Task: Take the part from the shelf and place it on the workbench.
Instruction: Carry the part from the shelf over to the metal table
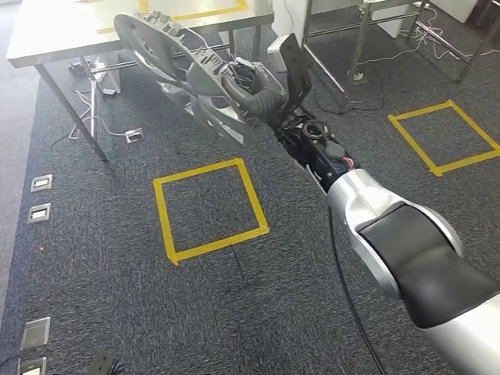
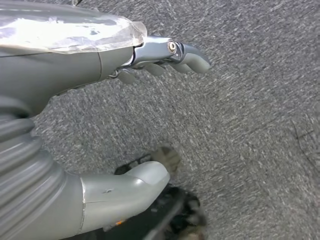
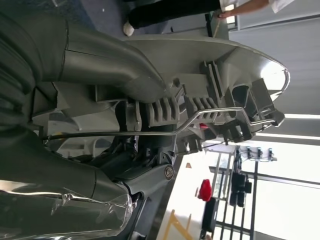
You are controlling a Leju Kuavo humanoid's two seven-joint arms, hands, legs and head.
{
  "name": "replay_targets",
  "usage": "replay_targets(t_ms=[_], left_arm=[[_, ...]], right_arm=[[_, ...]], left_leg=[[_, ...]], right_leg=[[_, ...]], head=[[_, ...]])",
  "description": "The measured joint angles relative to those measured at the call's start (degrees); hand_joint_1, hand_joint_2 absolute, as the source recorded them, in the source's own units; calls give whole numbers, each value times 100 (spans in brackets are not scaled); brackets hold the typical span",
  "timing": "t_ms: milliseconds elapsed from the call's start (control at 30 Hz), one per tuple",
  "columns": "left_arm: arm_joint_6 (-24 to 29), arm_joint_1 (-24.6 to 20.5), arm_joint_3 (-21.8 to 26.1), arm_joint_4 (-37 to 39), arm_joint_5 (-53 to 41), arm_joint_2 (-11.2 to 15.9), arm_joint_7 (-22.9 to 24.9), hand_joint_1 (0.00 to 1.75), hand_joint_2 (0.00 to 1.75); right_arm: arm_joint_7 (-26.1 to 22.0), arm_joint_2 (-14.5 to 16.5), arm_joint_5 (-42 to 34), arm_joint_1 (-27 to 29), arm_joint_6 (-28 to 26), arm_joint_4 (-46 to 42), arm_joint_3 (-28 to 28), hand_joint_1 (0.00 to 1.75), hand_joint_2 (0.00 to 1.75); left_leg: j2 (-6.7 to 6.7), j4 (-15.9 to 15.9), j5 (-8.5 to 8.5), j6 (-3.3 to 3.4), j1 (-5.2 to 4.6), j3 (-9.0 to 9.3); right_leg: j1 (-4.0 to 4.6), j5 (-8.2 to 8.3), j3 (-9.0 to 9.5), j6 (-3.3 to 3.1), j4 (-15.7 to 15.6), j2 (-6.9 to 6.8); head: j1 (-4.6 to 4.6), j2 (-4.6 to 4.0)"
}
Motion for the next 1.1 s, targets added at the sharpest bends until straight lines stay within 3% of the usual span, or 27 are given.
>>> replay_targets(t_ms=[67, 133, 267, 333, 400, 567, 700, 767, 867, 900, 933, 967, 1033, 1100], left_arm=[[-23, -37, 0, 0, -1, 5, 14, 0, 175], [-39, -70, 0, 0, 1, 8, 33, 0, 175], [-49, -81, 1, 0, 3, 4, 57, 0, 175], [-49, -81, 4, 0, 4, 5, 57, 0, 175], [-49, -80, 8, 0, 4, 7, 58, 0, 175], [-49, -81, 13, 0, 2, 15, 70, 0, 175], [-49, -84, 13, 0, -36, 24, 103, 0, 175], [-49, -96, 13, 0, -48, 24, 115, 0, 175], [-48, -119, 13, 0, -51, 15, 121, 0, 175], [-45, -119, 13, 0, -50, 11, 125, 0, 175], [-41, -116, 13, 0, -46, 8, 131, 0, 175], [-35, -114, 14, 0, -40, 4, 139, 0, 175], [-16, -108, 15, 1, -9, 1, 149, 0, 175], [7, -102, 17, 2, 23, 6, 150, 0, 175]], right_arm=[[1, 3, -2, -18, 7, -35, 0, 175, 175], [3, 12, -5, -37, 15, -60, 1, 175, 175], [2, 26, -8, -56, 19, -88, 2, 175, 175], [-3, 40, -8, -63, 37, -89, 3, 175, 175], [-9, 65, -9, -65, 58, -89, 4, 175, 175], [-36, 132, -12, -64, 61, -89, 4, 175, 175], [-78, 146, -15, -70, -16, -90, 2, 175, 175], [-87, 145, -17, -89, -52, -91, -1, 175, 175], [-95, 144, -21, -118, -62, -90, -4, 175, 175], [-84, 144, -25, -119, -66, -87, -4, 175, 175], [-64, 144, -30, -119, -76, -85, -4, 175, 175], [-37, 144, -33, -122, -95, -83, -5, 175, 175], [19, 136, -28, -135, -152, -81, -9, 175, 175], [72, 118, -21, -134, -186, -82, -14, 175, 175]], left_leg=[[37, -845, 344, 11, 3, 423], [51, -1284, 438, 60, -12, 636], [-7, -1317, 418, 105, -22, 649], [-27, -1314, 414, 129, -30, 648], [-34, -1312, 409, 150, -33, 648], [-36, -1259, 360, 243, -73, 638], [-30, -1326, 348, 322, -69, 699], [-18, -1396, 366, 371, -40, 789], [-12, -1418, 338, 390, -36, 838], [-16, -1416, 314, 382, -34, 855], [-23, -1410, 290, 367, -25, 879], [-36, -1399, 261, 339, -9, 911], [-72, -1356, 189, 258, 24, 975], [-98, -1306, 126, 164, 31, 980]], right_leg=[[-7, -24, 13, 47, 8, 0], [18, -58, 3, 88, 25, 1], [32, -75, 15, 1, 15, -20], [30, -66, 43, 25, -20, -42], [30, -58, 61, 64, -49, -51], [-2, -62, 100, 250, -105, -58], [-17, -60, 144, 340, -74, -54], [-19, -241, 26, 352, 203, -40], [-13, -719, -556, 339, 1315, -18], [-18, -769, -709, 342, 1565, -17], [-25, -705, -765, 354, 1601, -17], [-35, -531, -711, 369, 1414, -18], [-60, -84, -429, 412, 643, -5], [-54, 22, -246, 343, 143, 17]], head=[[-19, 0], [-18, 0], [32, 0], [43, 0], [51, 0], [38, 0], [40, 0], [64, 0], [117, 0], [125, 0], [127, 0], [134, 0], [153, 0], [157, 0]])
